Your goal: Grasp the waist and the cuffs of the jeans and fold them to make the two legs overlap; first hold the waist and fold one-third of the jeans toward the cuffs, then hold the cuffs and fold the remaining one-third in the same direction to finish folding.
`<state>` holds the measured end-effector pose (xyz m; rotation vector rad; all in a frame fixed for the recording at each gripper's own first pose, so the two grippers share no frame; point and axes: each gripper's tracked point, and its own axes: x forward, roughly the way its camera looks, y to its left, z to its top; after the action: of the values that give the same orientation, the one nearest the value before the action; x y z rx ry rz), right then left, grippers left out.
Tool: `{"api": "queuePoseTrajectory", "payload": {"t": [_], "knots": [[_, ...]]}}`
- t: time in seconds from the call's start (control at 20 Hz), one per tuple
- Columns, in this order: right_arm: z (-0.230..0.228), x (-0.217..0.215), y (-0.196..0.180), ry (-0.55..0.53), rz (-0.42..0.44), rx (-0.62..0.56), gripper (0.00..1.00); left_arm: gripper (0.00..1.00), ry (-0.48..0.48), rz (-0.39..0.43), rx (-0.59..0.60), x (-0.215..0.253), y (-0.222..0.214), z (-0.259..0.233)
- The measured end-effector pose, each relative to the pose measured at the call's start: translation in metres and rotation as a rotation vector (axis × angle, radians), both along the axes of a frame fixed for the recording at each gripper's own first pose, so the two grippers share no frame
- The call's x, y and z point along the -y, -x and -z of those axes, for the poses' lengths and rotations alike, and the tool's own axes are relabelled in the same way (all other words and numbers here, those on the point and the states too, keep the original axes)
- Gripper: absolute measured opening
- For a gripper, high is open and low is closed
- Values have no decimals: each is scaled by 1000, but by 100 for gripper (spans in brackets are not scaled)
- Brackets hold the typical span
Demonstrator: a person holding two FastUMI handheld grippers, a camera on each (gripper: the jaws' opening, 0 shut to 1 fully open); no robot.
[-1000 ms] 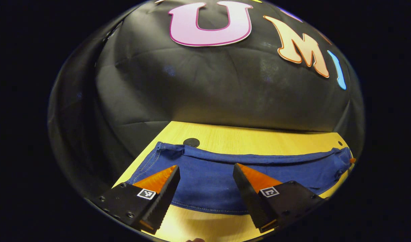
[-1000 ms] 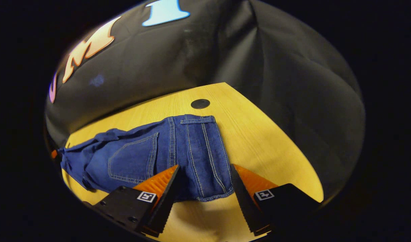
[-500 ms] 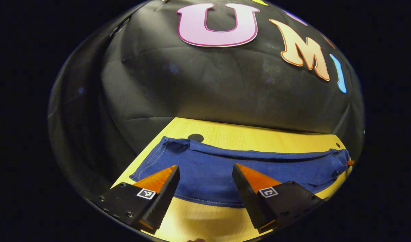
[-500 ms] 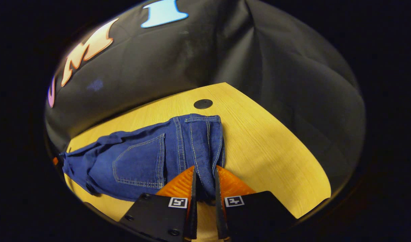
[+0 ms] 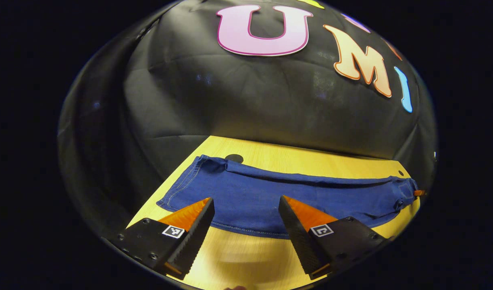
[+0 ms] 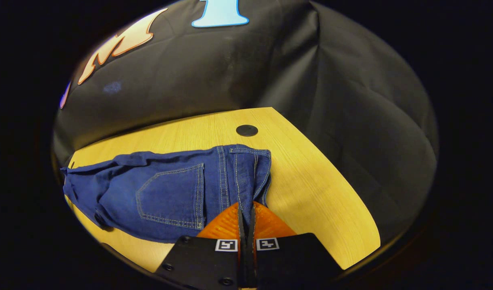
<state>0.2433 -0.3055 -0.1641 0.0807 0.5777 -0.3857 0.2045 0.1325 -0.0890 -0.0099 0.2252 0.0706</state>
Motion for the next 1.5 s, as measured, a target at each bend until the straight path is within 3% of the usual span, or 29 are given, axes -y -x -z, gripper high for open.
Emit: {"api": "queuePoseTrajectory", "payload": {"t": [0.15, 0.3, 0.5, 0.65, 0.85, 1.1, 1.25, 1.5], "knots": [[-43, -19, -5, -109, -25, 99, 2, 97, 19, 9, 15, 2, 5, -5], [-95, -64, -26, -190, -128, 253, 2, 96, 20, 13, 31, 1, 14, -11], [-145, -159, -49, -246, -330, 359, 2, 97, 37, 10, 51, -4, 24, -15], [-156, -245, -71, -308, -471, 392, 2, 96, 49, 4, 64, -8, 33, -18], [-127, -351, -88, -362, -651, 335, 2, 94, 60, -10, 75, -12, 40, -18], [-6, -449, -87, -377, -754, 111, 2, 94, 86, -37, 94, -16, 42, -17], [43, -463, -88, -323, -778, -7, 2, 95, 94, -56, 95, -21, 43, -16], [44, -464, -86, -208, -823, -49, 2, 95, 113, -88, 81, -24, 42, -7]]}}
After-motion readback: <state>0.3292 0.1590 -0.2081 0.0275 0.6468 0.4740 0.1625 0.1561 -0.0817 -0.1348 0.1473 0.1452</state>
